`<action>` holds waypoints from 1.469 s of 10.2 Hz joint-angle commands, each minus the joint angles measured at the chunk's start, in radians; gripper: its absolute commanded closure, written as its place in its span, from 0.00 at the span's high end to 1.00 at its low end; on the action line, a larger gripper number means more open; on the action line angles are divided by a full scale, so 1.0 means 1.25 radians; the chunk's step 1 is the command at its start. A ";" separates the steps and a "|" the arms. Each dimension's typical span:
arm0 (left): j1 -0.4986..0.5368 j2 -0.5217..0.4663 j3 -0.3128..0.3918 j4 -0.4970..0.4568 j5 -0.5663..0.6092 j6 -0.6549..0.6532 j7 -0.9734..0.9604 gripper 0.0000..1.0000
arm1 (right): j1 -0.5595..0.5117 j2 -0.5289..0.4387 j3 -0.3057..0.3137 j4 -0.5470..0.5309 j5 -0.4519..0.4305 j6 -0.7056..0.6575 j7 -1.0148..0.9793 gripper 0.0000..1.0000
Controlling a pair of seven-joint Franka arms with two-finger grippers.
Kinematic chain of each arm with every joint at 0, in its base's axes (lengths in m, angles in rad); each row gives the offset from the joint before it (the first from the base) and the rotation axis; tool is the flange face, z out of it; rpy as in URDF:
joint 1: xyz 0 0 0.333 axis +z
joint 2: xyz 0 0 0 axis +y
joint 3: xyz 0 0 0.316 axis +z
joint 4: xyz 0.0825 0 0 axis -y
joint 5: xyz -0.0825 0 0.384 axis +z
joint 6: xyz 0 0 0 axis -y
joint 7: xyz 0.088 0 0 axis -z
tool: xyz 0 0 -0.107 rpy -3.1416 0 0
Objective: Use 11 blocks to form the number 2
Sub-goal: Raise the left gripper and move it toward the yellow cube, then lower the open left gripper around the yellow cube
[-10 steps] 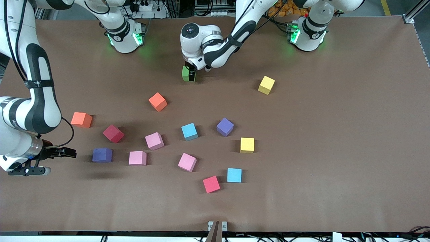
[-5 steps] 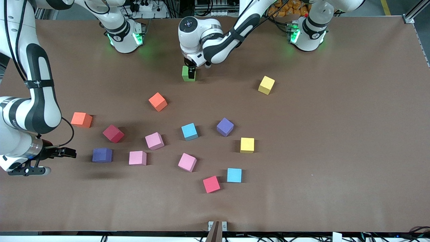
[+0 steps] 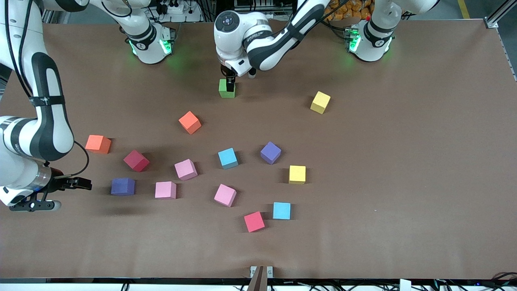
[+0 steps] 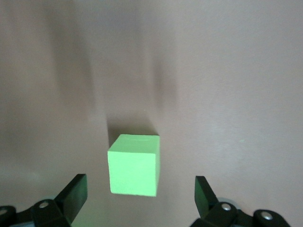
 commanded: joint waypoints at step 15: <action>0.190 -0.257 0.162 -0.287 -0.036 -0.096 1.155 1.00 | -0.009 0.014 0.007 0.009 0.002 0.013 0.000 1.00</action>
